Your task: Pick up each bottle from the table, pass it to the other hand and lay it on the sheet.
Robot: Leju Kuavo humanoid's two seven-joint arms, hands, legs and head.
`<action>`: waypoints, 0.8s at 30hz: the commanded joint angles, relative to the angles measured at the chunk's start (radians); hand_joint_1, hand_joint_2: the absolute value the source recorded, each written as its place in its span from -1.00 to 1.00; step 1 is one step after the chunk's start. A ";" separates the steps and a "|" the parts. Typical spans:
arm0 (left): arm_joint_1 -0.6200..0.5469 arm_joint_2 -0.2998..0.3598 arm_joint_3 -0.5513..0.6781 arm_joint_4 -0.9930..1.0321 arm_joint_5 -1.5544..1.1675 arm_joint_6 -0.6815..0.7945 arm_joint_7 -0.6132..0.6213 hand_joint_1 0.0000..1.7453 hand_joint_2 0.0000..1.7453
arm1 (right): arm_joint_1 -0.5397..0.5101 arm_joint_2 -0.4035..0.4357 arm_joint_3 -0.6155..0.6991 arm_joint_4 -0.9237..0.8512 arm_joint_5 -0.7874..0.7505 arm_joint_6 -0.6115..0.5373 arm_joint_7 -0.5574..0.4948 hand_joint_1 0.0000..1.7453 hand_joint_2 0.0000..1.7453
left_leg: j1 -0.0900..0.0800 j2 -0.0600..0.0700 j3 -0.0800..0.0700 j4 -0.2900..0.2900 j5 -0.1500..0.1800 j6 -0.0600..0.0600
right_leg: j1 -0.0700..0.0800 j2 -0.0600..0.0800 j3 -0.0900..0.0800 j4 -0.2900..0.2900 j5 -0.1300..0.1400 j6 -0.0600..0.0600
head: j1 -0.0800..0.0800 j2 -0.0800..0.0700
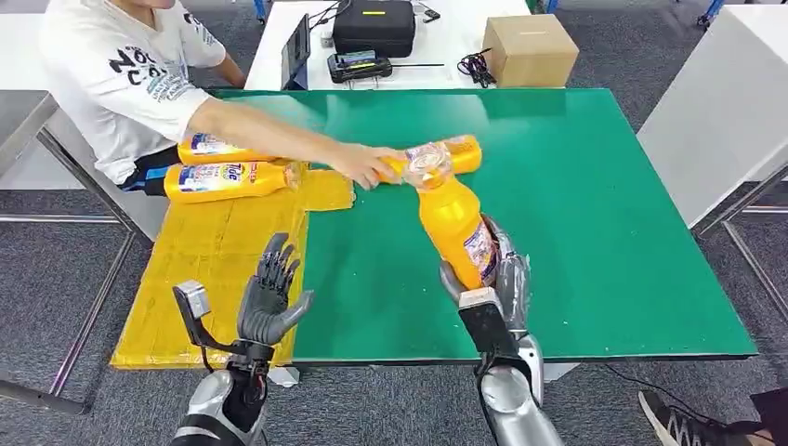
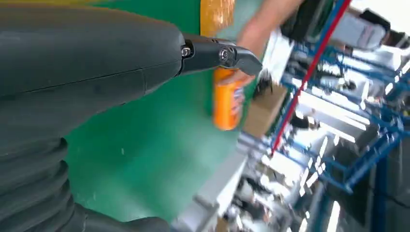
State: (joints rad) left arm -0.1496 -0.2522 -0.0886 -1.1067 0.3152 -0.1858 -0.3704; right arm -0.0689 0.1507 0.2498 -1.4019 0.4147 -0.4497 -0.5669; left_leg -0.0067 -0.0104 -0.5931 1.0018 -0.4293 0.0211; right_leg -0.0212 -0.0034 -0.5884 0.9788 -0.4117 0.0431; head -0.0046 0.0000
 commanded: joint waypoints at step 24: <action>-0.019 0.046 -0.163 -0.014 0.030 -0.012 0.047 -1.00 1.00 | -0.093 0.128 0.229 0.363 0.064 0.097 -0.026 1.00 1.00 | 0.003 0.003 0.004 0.000 -0.002 -0.002 | 0.003 0.002 0.004 -0.001 -0.001 -0.003 | 0.000 0.000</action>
State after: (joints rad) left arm -0.1292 -0.2373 -0.2247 -1.1765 0.3452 -0.2010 -0.3414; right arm -0.0903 0.2674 0.3726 -1.1990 0.4662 -0.3529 -0.5970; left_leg -0.0061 -0.0105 -0.5940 1.0016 -0.4291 0.0210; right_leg -0.0209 -0.0033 -0.5891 0.9791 -0.4117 0.0431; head -0.0046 0.0000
